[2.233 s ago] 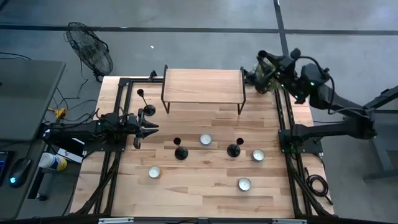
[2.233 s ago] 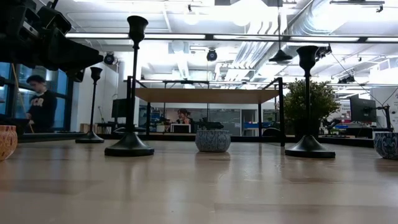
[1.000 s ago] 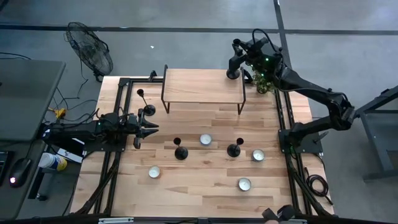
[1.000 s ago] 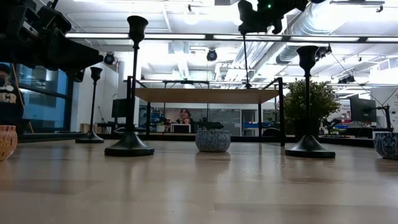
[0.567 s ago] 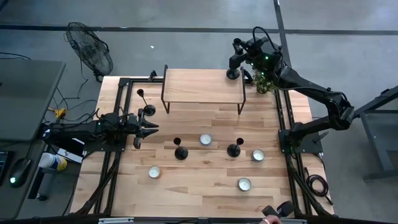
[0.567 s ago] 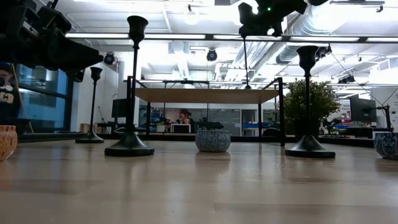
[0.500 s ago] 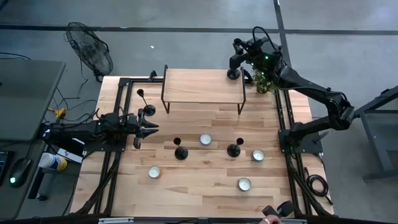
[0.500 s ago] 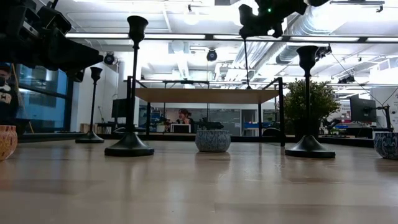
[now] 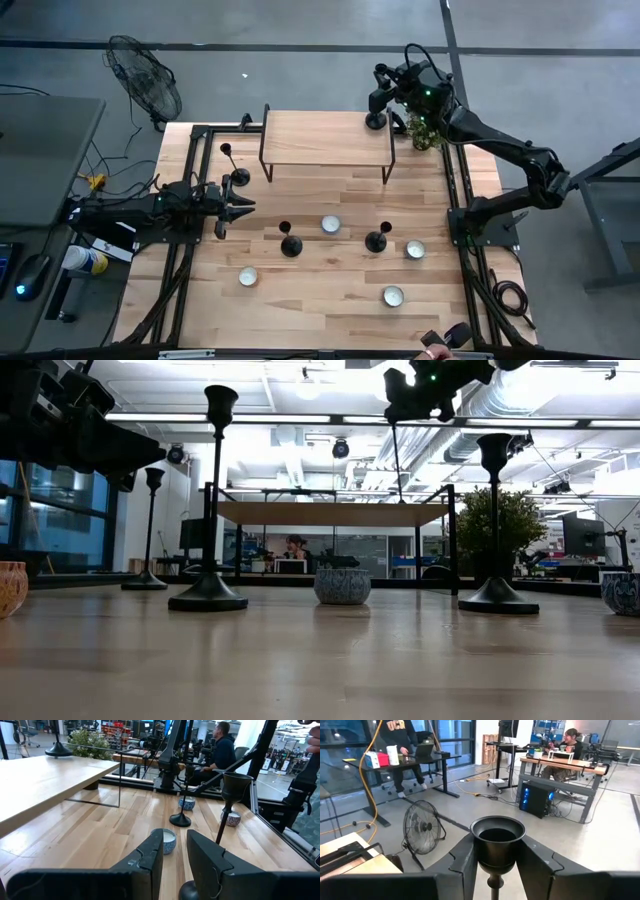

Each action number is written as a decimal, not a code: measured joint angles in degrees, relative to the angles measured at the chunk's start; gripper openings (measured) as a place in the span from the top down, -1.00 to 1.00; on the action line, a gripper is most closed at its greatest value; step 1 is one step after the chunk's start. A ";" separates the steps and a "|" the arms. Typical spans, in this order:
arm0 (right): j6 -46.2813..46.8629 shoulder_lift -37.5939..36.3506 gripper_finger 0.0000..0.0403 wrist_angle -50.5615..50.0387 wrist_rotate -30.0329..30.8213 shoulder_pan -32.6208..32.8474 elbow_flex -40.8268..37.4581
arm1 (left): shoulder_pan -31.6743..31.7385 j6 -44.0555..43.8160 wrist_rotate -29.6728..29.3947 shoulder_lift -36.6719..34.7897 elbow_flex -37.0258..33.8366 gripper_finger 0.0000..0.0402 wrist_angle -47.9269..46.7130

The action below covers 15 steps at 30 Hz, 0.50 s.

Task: Pick & Place candle stick holders
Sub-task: Put the black candle holder on the shelf

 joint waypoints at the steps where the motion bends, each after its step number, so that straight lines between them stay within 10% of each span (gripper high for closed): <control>1: 0.00 0.00 0.44 0.00 -0.44 -0.14 0.00 | 0.01 -0.01 0.00 0.00 0.00 0.59 0.00; 15: -0.02 0.42 0.44 -0.63 -3.14 -1.65 0.01 | 0.01 0.00 0.00 -0.02 0.00 0.59 -0.02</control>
